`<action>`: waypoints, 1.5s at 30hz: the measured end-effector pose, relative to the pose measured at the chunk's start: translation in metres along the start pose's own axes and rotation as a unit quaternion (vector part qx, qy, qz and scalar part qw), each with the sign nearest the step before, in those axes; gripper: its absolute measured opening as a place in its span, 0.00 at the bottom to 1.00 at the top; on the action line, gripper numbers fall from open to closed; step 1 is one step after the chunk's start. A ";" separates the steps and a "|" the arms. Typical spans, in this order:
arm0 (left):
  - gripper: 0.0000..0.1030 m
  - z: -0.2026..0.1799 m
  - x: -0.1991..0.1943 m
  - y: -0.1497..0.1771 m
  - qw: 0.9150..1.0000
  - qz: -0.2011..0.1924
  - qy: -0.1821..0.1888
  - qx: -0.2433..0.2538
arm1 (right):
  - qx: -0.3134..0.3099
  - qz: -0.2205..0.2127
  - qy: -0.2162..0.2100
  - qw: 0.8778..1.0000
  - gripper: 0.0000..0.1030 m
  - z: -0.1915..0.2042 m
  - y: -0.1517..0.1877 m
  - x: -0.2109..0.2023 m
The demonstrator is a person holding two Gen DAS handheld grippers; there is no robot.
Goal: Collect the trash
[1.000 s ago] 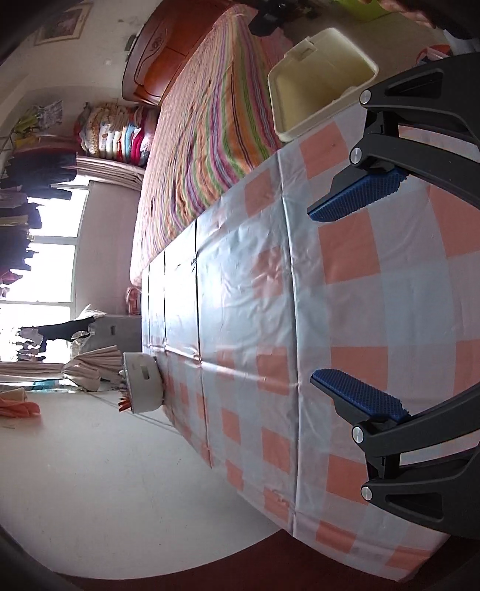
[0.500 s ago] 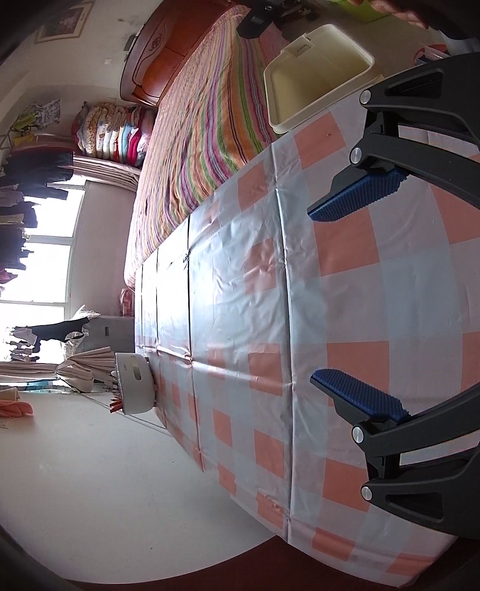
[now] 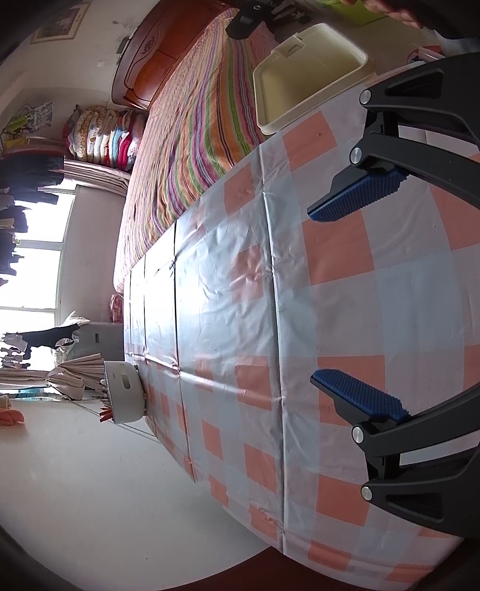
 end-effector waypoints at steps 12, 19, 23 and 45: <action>0.77 -0.004 0.006 0.003 1.000 0.011 0.008 -0.002 | 0.000 0.005 -0.003 1.000 0.91 0.001 0.001 0.003; 0.77 -0.006 0.006 0.004 1.000 0.013 0.010 0.000 | 0.003 0.006 -0.004 1.000 0.91 -0.001 0.002 0.004; 0.77 -0.008 0.007 0.005 1.000 0.016 0.011 0.000 | 0.002 0.006 -0.004 1.000 0.91 -0.002 0.003 0.005; 0.77 -0.014 0.010 0.006 1.000 0.020 0.015 0.010 | 0.006 0.003 -0.010 1.000 0.91 -0.003 -0.001 -0.001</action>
Point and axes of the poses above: each gripper's, at about its wrist camera, not at the fingertips, and x roughly the way its jaws point, z to its left, y to its underside, the point moved 9 cm from there along x, roughly the way its jaws point, and after that the axes turned 13 degrees about x, right-handed, at the moved point
